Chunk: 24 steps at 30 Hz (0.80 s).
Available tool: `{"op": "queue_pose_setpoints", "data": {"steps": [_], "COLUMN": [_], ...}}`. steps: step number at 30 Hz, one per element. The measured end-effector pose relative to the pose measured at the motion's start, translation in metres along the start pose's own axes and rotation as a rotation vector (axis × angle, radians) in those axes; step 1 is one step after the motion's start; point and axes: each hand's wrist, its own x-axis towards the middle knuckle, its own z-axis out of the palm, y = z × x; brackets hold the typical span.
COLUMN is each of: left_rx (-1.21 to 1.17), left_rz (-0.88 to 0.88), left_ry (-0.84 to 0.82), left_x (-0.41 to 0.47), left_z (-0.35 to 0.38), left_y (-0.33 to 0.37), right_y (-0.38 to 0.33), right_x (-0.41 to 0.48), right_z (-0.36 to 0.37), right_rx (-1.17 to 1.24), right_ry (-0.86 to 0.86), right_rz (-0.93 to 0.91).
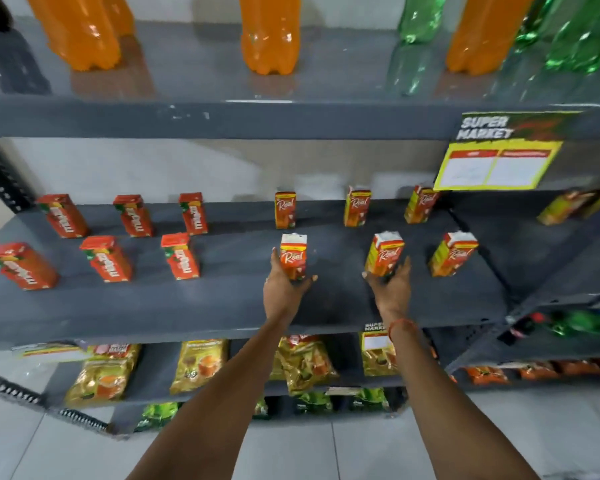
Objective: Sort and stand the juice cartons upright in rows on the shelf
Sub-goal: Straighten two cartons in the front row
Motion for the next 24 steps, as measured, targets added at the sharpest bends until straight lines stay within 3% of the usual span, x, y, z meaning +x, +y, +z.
{"op": "queue_pose_setpoints", "data": {"steps": [10,24], "left_rx": [0.097,0.120], "left_rz": [0.033,0.047], "left_ry": [0.143,0.106], "left_x": [0.018,0.017], "left_z": [0.009,0.005], "left_y": [-0.009,-0.007], "right_y": [-0.010,-0.008], "right_x": [-0.002,-0.004], "right_z": [0.018,0.019], "right_rx": [-0.070,-0.110], "right_ry": [0.064,0.043], "right_rz": [-0.097,-0.113]}}
